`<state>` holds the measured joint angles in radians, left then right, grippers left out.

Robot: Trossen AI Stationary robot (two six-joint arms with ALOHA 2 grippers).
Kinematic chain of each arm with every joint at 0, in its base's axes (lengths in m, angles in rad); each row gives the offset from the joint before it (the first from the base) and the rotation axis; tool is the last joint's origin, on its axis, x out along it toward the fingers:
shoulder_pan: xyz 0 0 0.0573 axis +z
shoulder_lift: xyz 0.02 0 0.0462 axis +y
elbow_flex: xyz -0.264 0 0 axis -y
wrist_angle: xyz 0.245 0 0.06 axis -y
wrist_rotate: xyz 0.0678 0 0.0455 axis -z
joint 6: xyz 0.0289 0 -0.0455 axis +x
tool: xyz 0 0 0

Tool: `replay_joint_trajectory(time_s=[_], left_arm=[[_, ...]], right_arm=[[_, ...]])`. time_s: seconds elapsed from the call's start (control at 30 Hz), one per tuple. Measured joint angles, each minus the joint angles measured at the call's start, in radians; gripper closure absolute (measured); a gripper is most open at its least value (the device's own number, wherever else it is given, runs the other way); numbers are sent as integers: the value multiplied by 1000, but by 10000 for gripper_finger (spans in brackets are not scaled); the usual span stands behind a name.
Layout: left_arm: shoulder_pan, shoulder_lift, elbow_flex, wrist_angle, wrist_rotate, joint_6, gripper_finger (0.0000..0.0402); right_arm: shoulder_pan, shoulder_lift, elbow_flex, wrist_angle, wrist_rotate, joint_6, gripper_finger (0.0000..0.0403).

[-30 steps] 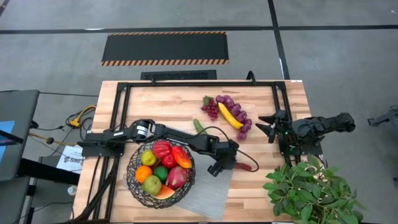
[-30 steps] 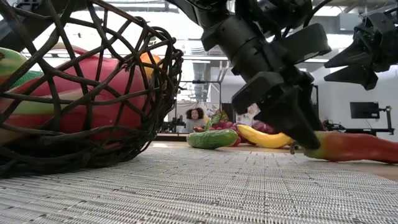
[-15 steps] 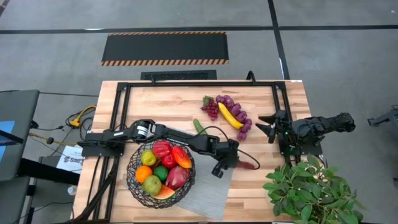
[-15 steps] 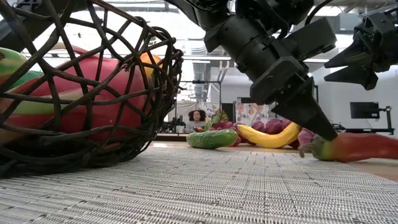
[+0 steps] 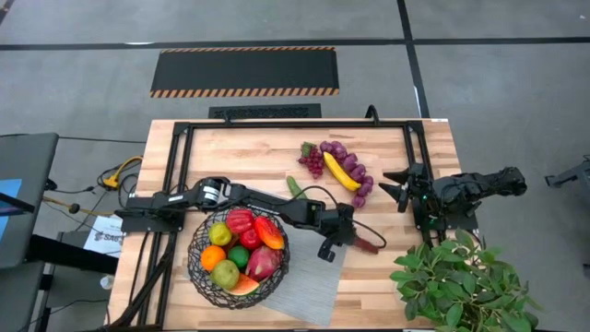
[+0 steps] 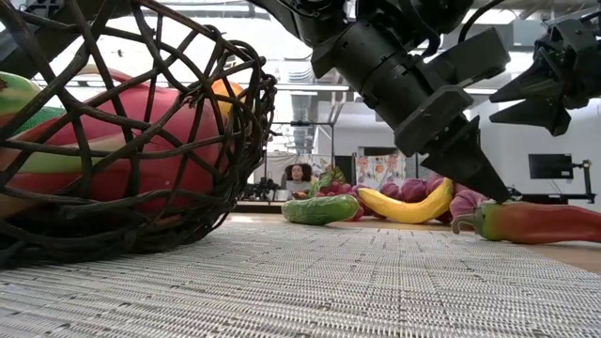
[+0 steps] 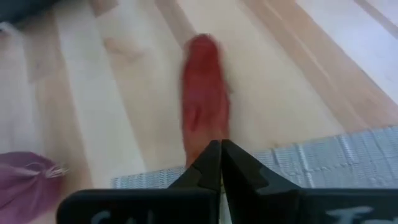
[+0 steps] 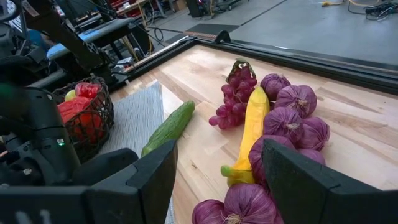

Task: Build produce basket
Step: Put the red chili pepper into the mesh basket

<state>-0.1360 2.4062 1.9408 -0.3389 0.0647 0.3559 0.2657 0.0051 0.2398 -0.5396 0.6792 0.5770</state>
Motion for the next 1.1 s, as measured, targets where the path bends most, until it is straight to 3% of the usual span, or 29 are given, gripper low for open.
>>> replay_joint_trajectory(time_s=[0.23,0.5,0.7,0.83,1.1], left_arm=[[0,0,-1,18,-35,-14,376],[-8,0,-1,18,-52,-44,235],[-21,0,-1,137,-77,-79,147],[-22,0,-1,166,-75,-79,133],[-19,43,-3,174,-17,-46,147]], right_arm=[[0,0,0,0,0,0,148],[0,0,0,0,0,0,148],[0,0,0,0,1,0,148],[0,0,0,0,1,0,148],[0,0,0,1,1,8,148]])
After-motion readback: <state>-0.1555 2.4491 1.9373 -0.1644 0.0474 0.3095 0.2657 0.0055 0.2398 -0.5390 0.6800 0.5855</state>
